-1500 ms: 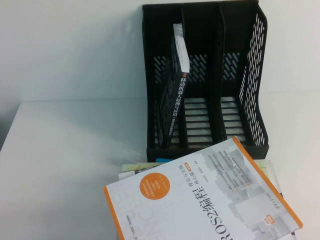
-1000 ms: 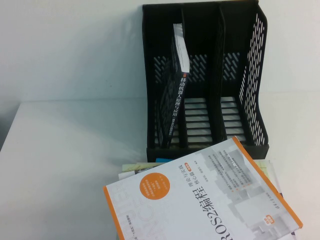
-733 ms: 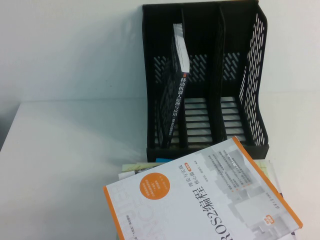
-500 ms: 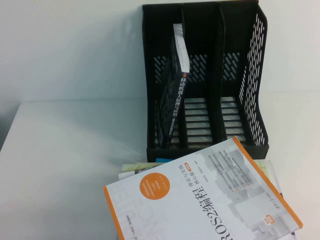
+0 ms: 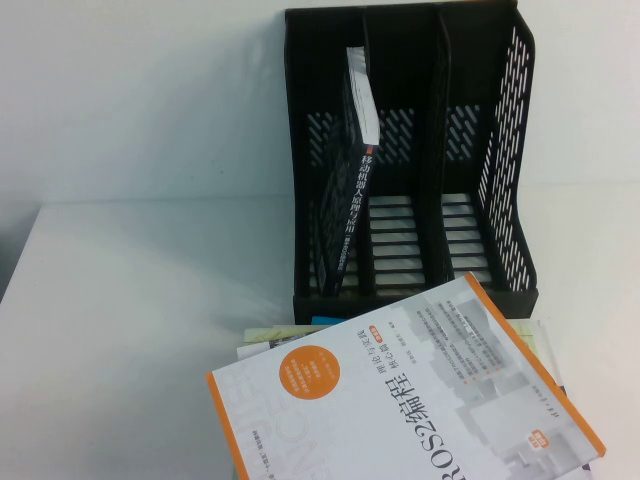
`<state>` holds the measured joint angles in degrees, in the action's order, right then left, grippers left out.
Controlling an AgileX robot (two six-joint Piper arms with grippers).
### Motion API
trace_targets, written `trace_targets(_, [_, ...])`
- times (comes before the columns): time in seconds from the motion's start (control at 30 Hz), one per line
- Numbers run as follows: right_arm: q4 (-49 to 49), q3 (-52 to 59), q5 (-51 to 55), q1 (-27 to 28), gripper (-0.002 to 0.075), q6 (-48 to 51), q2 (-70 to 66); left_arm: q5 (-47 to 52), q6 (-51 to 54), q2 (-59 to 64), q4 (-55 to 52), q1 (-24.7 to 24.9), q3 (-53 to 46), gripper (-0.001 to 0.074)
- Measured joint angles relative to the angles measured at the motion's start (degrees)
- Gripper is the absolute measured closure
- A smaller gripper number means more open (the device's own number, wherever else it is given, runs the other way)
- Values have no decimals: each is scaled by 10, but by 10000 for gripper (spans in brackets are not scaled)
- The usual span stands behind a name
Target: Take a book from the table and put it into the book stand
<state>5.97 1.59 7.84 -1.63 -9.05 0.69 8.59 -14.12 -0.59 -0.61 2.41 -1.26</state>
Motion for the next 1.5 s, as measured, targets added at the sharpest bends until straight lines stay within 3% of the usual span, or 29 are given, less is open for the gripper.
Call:
trace_targets(0.3, [0, 0, -310, 0, 729, 0, 0, -365, -27, 0, 1, 0, 0, 738])
trace_targets(0.47, [0, 0, -423, 0, 729, 5, 0, -478, -33, 0, 10, 0, 0, 738])
trace_targets(0.63, [0, -20, -494, 0, 729, 13, 0, -555, -117, -4, 33, 0, 1, 738])
trace_targets(0.77, [0, -112, -454, 0, 729, 15, 0, -488, -132, -4, 23, 0, 62, 738])
trace_targets(0.93, [0, -270, -345, 0, 729, -3, -36, -250, -134, 5, -46, 0, 212, 738])
trace_targets(1.13, [1, -421, -87, 0, 729, -1, -170, -60, -130, 110, -57, 0, 343, 738])
trace_targets(1.33, [6, -511, 190, 0, 729, 24, -309, 62, -164, 226, -59, 0, 428, 738])
trace_targets(1.5, [-11, -515, 304, 0, 729, 42, -353, 159, -195, 318, -60, 0, 436, 738])
